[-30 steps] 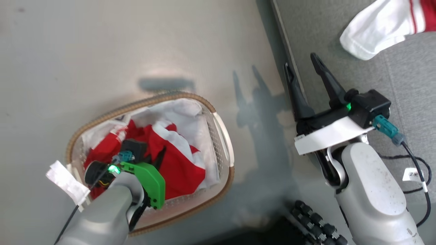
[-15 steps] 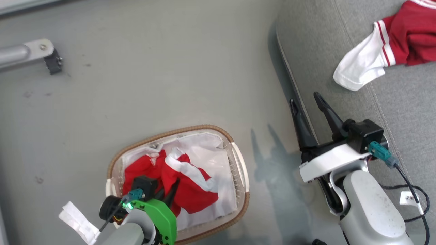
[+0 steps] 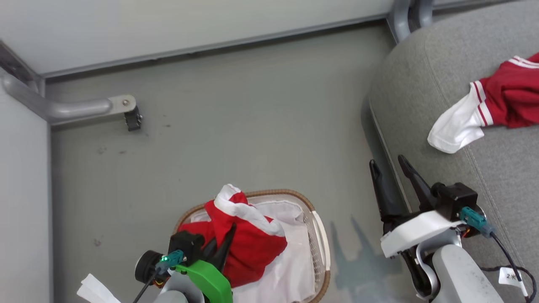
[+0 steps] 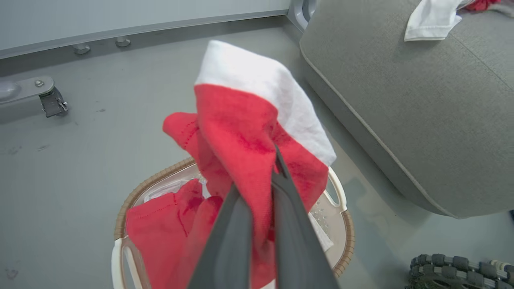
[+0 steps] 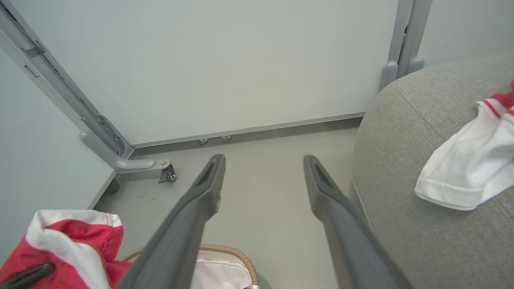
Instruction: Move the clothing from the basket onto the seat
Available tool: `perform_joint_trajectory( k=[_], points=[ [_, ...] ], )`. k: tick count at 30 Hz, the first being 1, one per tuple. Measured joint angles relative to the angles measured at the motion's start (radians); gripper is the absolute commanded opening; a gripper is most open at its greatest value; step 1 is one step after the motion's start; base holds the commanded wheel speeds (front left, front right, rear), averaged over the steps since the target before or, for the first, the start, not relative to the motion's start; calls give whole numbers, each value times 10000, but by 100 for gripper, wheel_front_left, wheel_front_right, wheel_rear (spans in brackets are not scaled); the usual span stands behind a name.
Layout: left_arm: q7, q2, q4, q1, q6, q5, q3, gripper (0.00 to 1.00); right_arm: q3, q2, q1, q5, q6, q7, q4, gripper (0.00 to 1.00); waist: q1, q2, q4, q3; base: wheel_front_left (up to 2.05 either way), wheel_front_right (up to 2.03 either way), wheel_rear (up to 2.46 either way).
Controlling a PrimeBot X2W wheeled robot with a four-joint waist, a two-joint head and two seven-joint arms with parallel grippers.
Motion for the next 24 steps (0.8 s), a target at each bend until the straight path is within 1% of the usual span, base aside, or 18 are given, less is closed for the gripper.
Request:
perform_joint_trajectory(
  k=[8, 17, 24],
  points=[
    [0, -221, -1534, 432, 0, 663, 934, 0, -90, 0, 671, 96, -2, 0, 146, 100, 0, 0, 343, -1011, 0, 0, 0],
    [-2, -384, -3256, 558, 0, 1212, 2002, 0, -42, -2, 1112, 94, 0, 0, 353, 100, 0, 0, 511, -1848, 0, 0, 0],
    [0, -583, -4086, 599, 0, 1453, 2336, 0, 368, -8, 1321, 2, -2, 0, 523, 100, 0, 0, 524, -2214, 0, 0, 0]
  ],
)
